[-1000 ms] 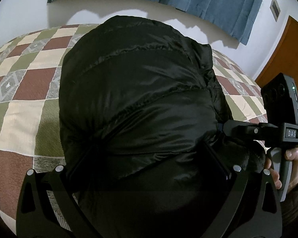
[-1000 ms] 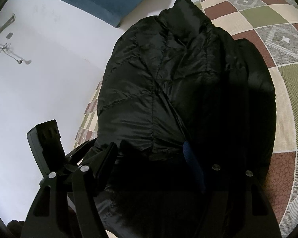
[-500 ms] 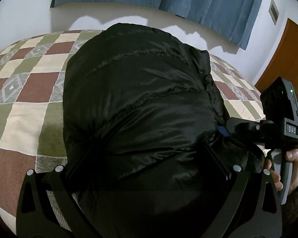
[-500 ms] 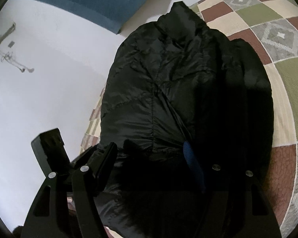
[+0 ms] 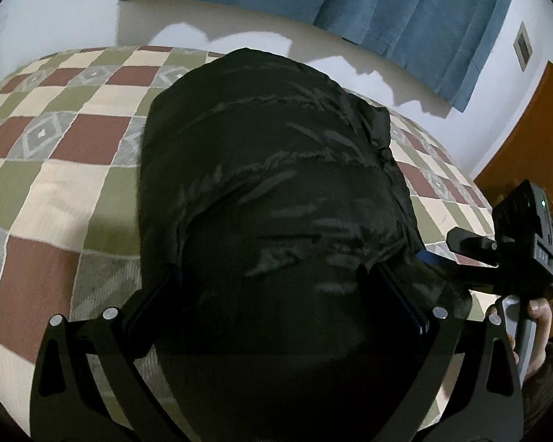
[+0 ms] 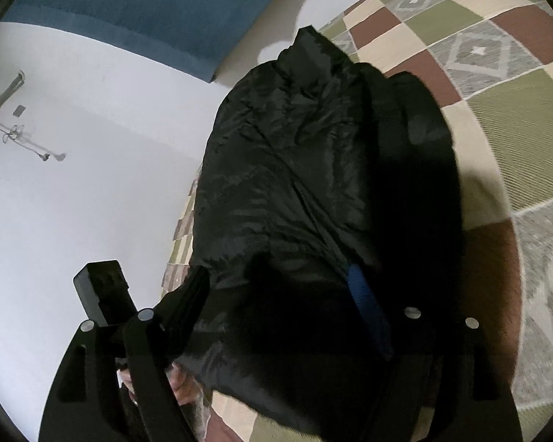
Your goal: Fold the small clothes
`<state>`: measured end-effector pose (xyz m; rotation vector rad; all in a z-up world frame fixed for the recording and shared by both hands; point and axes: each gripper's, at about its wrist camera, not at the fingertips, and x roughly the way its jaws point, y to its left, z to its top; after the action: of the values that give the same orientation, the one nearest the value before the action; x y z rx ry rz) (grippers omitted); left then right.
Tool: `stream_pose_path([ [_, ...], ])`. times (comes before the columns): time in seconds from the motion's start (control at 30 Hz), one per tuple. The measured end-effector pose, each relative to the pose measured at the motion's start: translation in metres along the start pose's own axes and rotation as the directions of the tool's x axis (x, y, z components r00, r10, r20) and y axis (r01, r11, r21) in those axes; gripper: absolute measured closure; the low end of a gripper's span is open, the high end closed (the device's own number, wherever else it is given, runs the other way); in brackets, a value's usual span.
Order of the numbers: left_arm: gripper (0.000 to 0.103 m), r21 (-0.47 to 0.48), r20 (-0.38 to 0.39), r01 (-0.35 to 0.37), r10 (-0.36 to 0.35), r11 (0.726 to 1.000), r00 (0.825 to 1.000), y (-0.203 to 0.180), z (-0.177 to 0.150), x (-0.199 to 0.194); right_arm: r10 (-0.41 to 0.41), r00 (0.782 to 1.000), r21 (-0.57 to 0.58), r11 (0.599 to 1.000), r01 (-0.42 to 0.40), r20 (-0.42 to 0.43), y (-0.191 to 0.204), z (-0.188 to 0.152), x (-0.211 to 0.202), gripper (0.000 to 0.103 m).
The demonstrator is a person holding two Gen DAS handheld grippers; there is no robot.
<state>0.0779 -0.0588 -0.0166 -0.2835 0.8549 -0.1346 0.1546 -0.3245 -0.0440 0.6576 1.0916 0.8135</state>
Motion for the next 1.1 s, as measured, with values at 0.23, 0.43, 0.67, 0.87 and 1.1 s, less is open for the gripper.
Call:
stream_pose_path([
  [0.23,0.003,0.013,0.043,-0.054,0.053,0.998,0.998,-0.01,-0.015,-0.03,-0.119,0.992,-0.024,0.993,0.12,0.031,0.009,-0.013,-0.019,0.025],
  [0.43,0.003,0.08,0.1,-0.129,0.121,0.988,0.988,-0.032,-0.029,-0.059,-0.361,0.929,-0.165,0.914,0.371,0.085,0.032,-0.028,-0.026,0.025],
  [0.67,0.003,0.066,0.188,-0.27,0.254,0.961,0.949,-0.042,-0.037,-0.084,-0.537,0.801,-0.255,0.762,0.595,0.263,0.062,-0.041,-0.039,0.017],
  [0.87,0.003,0.025,0.216,-0.295,0.283,0.955,0.935,-0.036,-0.039,-0.097,-0.563,0.758,-0.287,0.705,0.648,0.329,0.074,-0.051,-0.041,0.017],
  [1.1,0.003,0.03,0.227,-0.306,0.291,0.952,0.929,-0.036,-0.038,-0.102,-0.547,0.764,-0.282,0.715,0.639,0.342,0.081,-0.055,-0.046,0.017],
])
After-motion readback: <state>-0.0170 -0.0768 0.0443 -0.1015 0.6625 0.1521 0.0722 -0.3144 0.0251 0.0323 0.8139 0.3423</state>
